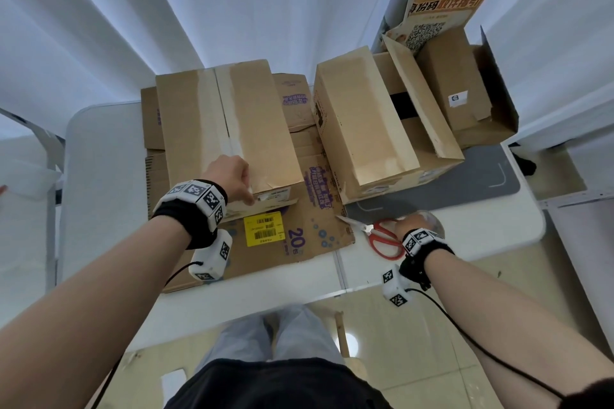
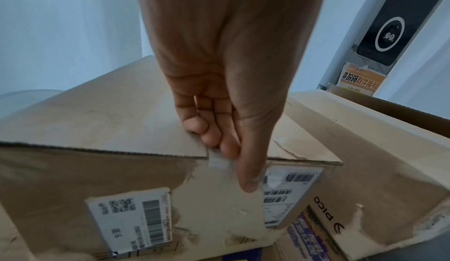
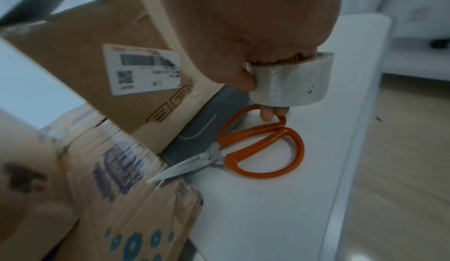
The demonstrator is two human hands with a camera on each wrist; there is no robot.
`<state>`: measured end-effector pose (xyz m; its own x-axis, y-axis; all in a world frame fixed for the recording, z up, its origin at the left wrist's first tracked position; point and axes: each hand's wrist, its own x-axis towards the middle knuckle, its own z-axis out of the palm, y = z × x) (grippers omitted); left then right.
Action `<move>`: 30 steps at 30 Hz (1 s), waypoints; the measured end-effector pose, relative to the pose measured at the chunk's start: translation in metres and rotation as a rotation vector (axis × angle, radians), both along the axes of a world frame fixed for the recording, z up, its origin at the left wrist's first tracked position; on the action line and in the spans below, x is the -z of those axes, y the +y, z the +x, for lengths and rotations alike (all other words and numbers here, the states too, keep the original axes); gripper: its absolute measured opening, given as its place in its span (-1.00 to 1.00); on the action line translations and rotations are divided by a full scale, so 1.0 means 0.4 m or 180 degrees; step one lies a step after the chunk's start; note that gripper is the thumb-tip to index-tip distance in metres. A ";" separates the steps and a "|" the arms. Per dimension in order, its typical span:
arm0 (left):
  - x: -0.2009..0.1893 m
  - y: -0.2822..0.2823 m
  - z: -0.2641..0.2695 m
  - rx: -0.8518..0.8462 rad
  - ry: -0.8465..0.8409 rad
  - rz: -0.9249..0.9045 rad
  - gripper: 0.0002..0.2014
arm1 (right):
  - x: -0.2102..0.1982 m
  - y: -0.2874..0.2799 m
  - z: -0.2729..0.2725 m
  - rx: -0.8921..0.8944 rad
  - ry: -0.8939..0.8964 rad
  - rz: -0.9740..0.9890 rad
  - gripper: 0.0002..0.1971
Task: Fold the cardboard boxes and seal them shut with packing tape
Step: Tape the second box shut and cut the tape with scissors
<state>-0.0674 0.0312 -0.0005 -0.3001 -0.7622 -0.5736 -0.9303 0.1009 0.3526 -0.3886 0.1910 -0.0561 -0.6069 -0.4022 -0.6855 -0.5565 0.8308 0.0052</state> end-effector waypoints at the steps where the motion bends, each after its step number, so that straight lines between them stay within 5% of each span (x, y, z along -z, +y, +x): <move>1: -0.001 -0.001 0.000 -0.0009 -0.0011 0.0009 -0.64 | -0.002 0.011 -0.005 -0.0166 0.0055 0.0066 -0.60; 11: -0.004 -0.004 0.002 -0.0064 0.0067 0.0063 -0.65 | 0.011 0.060 -0.058 0.0161 0.0205 -0.0006 -0.65; 16: -0.005 0.003 0.005 -0.0055 0.0168 -0.0035 -0.65 | 0.014 0.029 -0.017 0.1779 0.0628 -0.1151 -0.46; 18: -0.005 0.008 0.011 -0.0062 0.0222 -0.0083 -0.66 | -0.003 0.006 0.018 0.1830 0.0799 -0.1472 -0.47; 21: 0.002 0.017 0.021 -0.0094 0.0402 -0.0170 -0.65 | -0.041 -0.026 0.081 0.1615 0.0236 -0.2010 -0.70; 30: 0.032 0.065 0.057 0.0056 0.0802 -0.0633 -0.72 | -0.076 -0.103 0.309 -0.0842 -0.0706 -0.2803 -0.52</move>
